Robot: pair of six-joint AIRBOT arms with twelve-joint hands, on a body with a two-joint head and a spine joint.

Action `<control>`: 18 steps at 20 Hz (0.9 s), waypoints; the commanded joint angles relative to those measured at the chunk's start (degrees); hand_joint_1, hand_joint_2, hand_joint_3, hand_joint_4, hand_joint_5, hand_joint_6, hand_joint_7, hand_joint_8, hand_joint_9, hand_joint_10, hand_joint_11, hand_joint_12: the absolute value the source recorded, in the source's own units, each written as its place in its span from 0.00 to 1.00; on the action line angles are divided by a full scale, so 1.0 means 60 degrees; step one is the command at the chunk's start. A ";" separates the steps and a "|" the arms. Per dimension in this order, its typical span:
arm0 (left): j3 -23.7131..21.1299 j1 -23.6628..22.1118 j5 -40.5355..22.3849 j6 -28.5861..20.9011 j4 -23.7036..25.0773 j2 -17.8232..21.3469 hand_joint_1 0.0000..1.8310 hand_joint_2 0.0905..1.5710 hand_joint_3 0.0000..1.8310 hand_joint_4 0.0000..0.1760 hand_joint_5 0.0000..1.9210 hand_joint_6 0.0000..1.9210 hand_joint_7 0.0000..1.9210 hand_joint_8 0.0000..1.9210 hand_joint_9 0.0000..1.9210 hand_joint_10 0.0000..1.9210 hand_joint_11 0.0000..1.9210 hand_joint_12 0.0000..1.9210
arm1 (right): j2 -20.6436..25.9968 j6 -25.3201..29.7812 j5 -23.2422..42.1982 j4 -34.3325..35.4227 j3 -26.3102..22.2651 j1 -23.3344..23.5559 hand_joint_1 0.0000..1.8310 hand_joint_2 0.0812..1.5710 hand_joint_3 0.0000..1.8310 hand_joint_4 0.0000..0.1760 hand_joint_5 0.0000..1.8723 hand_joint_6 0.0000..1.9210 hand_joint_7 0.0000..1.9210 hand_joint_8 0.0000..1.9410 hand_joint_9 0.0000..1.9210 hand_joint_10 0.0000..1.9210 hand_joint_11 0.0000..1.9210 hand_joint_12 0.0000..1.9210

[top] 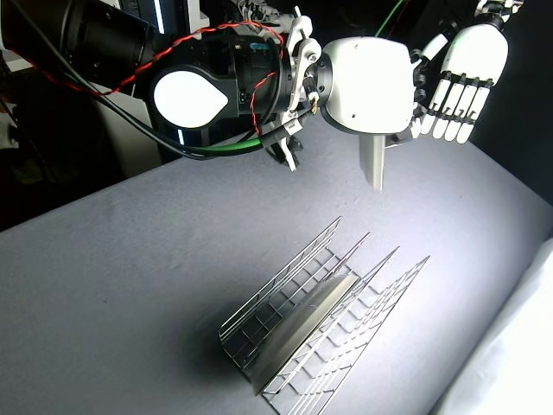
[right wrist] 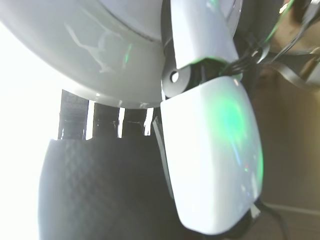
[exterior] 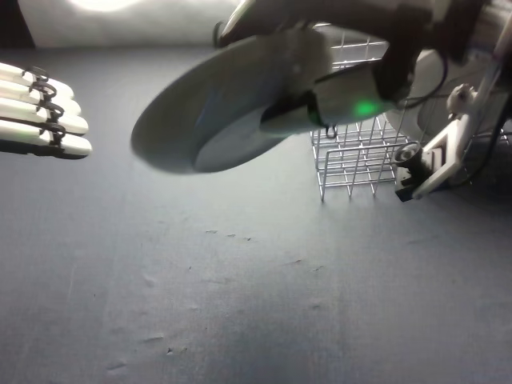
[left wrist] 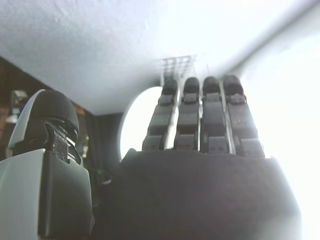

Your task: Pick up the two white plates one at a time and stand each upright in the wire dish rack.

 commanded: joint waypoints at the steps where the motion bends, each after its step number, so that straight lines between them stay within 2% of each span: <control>1: -0.0082 -0.0104 -0.0020 -0.0057 -0.0658 0.0053 0.00 0.74 0.00 0.00 0.01 0.01 0.01 0.00 0.02 0.01 0.02 0.01 | 0.0127 0.0129 0.0954 0.0677 -0.0027 0.0335 0.76 0.65 0.00 0.00 0.55 0.46 0.60 0.34 0.55 0.52 0.43 0.65; 4: -0.0348 -0.0104 0.0039 -0.0060 -0.0830 0.0040 0.00 0.74 0.00 0.00 0.00 0.00 0.00 0.00 0.01 0.00 0.02 0.01 | 0.0356 0.0106 0.0211 0.1575 -0.0020 0.0573 0.76 0.64 0.00 0.00 0.58 0.37 0.63 0.32 0.57 0.50 0.41 0.69; 6: -0.0346 -0.0077 0.0036 -0.0062 -0.0868 0.0039 0.00 0.74 0.00 0.00 0.01 0.00 0.01 0.00 0.01 0.00 0.02 0.01 | 0.0508 0.0110 -0.0125 0.1731 -0.0006 0.0630 0.76 0.65 0.00 0.00 0.55 0.44 0.60 0.33 0.56 0.52 0.43 0.66; 8: -0.0246 0.0087 0.0027 -0.0062 -0.0978 0.0026 0.00 0.74 0.00 0.00 0.01 0.00 0.02 0.01 0.02 0.01 0.03 0.02 | 0.0616 0.0108 -0.0350 0.1731 0.0080 0.0629 0.76 0.66 0.00 0.00 0.53 0.46 0.59 0.35 0.54 0.54 0.41 0.67; 11: 0.0094 0.0333 0.0021 -0.0061 -0.1182 -0.0127 0.00 0.74 0.00 0.00 0.01 0.00 0.01 0.00 0.01 0.00 0.02 0.01 | 0.0761 0.0104 -0.0608 0.1731 0.0351 0.0619 0.76 0.66 0.00 0.00 0.54 0.44 0.60 0.36 0.54 0.54 0.41 0.67; 12: 0.0175 0.0374 0.0021 -0.0061 -0.1239 -0.0165 0.00 0.74 0.00 0.00 0.03 0.01 0.03 0.01 0.03 0.01 0.04 0.02 | 0.0773 0.0102 -0.0690 0.1731 0.0467 0.0618 0.76 0.64 0.00 0.00 0.58 0.35 0.63 0.33 0.56 0.52 0.40 0.70; 16: 0.0284 0.0396 0.0022 -0.0061 -0.1266 -0.0264 0.00 0.74 0.00 0.00 0.01 0.00 0.01 0.00 0.02 0.00 0.03 0.02 | 0.0809 0.0079 -0.0921 0.1731 0.0842 0.0536 0.76 0.64 0.00 0.00 0.58 0.36 0.63 0.32 0.56 0.51 0.38 0.70; 18: 0.0262 0.0403 0.0023 -0.0061 -0.1272 -0.0264 0.00 0.75 0.00 0.00 0.02 0.00 0.02 0.00 0.03 0.00 0.04 0.02 | 0.0823 0.0047 -0.0991 0.1726 0.0980 0.0452 0.76 0.64 0.00 0.00 0.58 0.36 0.63 0.35 0.56 0.50 0.40 0.69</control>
